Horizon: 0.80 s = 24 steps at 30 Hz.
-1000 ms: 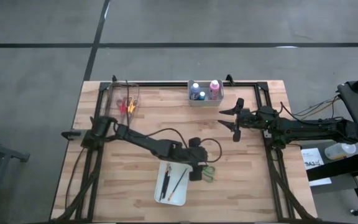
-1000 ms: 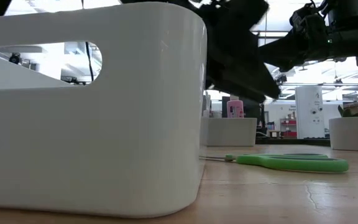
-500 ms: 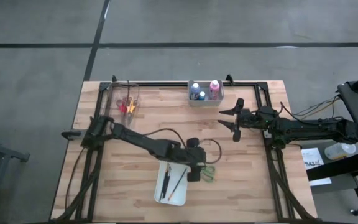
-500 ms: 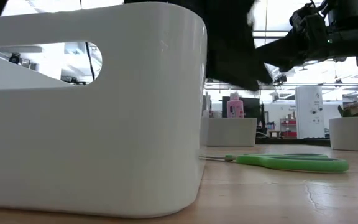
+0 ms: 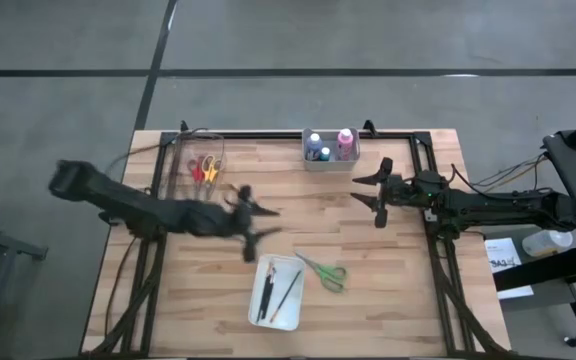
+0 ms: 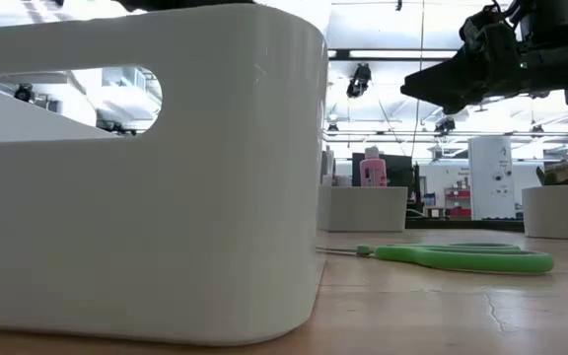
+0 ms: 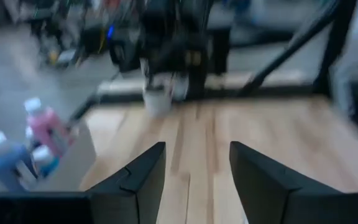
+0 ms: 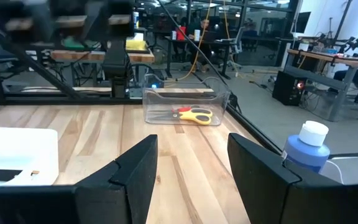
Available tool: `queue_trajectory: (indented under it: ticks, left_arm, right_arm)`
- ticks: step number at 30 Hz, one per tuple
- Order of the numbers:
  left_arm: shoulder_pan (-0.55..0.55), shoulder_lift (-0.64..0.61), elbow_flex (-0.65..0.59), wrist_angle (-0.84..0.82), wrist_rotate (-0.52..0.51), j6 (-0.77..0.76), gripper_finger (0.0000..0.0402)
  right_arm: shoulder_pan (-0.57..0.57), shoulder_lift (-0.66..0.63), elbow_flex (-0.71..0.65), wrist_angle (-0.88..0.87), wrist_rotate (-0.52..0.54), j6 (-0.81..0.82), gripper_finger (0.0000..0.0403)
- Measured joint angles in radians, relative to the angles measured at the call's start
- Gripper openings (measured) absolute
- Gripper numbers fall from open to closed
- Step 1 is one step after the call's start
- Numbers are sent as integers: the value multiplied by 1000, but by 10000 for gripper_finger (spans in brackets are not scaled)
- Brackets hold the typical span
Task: Pick & Place Paint Supplies
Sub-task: Put the green scissors into the transparent bin
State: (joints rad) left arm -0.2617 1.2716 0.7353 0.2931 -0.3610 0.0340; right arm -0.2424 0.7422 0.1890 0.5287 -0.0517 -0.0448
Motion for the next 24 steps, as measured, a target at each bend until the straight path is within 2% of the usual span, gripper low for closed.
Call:
queue_trajectory:
  ticks: [4,10,15,24]
  left_arm:
    - [83,-212,-168,107,171,35,187]
    - [113,-469,-342,217,205,157,187]
    - [114,-610,-407,121,208,159,187]
    - [108,-816,-431,-83,211,123,187]
  right_arm:
    - [0,0,0,0,0,0,193]
    - [0,0,0,-1,0,0,193]
    - [0,0,0,0,0,0,193]
    - [0,0,0,0,0,0,193]
